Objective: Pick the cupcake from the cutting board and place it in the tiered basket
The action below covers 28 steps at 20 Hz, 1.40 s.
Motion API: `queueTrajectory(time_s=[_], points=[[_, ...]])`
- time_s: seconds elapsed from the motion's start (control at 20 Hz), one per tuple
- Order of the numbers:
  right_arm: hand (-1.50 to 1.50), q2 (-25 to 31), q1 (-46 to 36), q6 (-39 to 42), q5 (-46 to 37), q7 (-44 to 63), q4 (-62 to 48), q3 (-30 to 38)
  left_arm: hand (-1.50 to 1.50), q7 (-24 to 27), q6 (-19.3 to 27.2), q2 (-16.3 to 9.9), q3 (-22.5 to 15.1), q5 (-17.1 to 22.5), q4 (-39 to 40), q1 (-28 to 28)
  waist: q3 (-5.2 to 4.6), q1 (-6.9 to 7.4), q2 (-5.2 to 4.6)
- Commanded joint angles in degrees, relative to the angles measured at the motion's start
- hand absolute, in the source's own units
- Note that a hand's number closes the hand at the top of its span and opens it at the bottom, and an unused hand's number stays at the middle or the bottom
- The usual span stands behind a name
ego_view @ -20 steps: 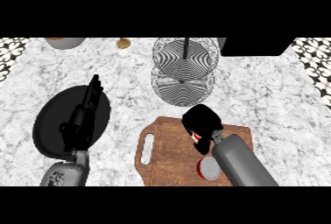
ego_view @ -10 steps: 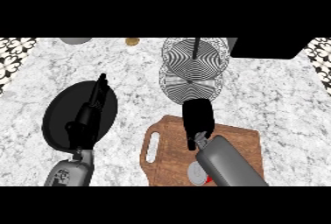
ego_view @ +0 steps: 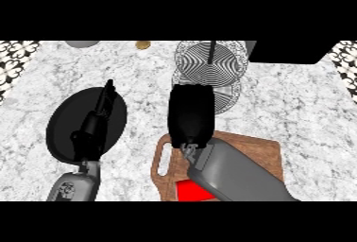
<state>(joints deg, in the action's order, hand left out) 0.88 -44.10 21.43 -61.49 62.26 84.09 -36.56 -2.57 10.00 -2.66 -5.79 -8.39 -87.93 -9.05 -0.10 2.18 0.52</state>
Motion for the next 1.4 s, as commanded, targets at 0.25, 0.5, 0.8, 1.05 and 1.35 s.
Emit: queueTrajectory(time_s=[0.25,0.5,0.8,1.05,1.35], points=[[1.50,-0.82,-16.72,11.57,7.47,18.32,5.47,7.10,0.00,-0.02,0.87,0.80,-0.38,-0.71,0.50,0.91,-0.04,-1.36,0.33],[1.50,-0.82,-23.20,4.36,11.84,18.33,0.79,13.17,0.00,0.05,0.30,0.27,0.75,0.11,0.82,-0.36,-0.01,-0.61,-0.20],[1.50,-0.84,-29.87,-1.10,13.47,16.51,-7.61,16.35,0.00,-0.98,1.98,1.95,-0.95,-1.78,-0.05,-1.20,0.00,-0.61,-0.45],[1.50,-0.84,-31.31,-5.88,9.25,11.46,-16.22,19.22,0.00,-1.73,0.71,1.04,-1.09,-1.36,-1.93,-0.10,0.02,-0.53,-0.62],[1.50,0.89,-28.48,-6.34,3.52,2.58,-22.08,22.25,0.00,0.49,-0.44,-0.84,2.19,0.54,-0.63,-0.07,0.06,-1.46,-0.66]])
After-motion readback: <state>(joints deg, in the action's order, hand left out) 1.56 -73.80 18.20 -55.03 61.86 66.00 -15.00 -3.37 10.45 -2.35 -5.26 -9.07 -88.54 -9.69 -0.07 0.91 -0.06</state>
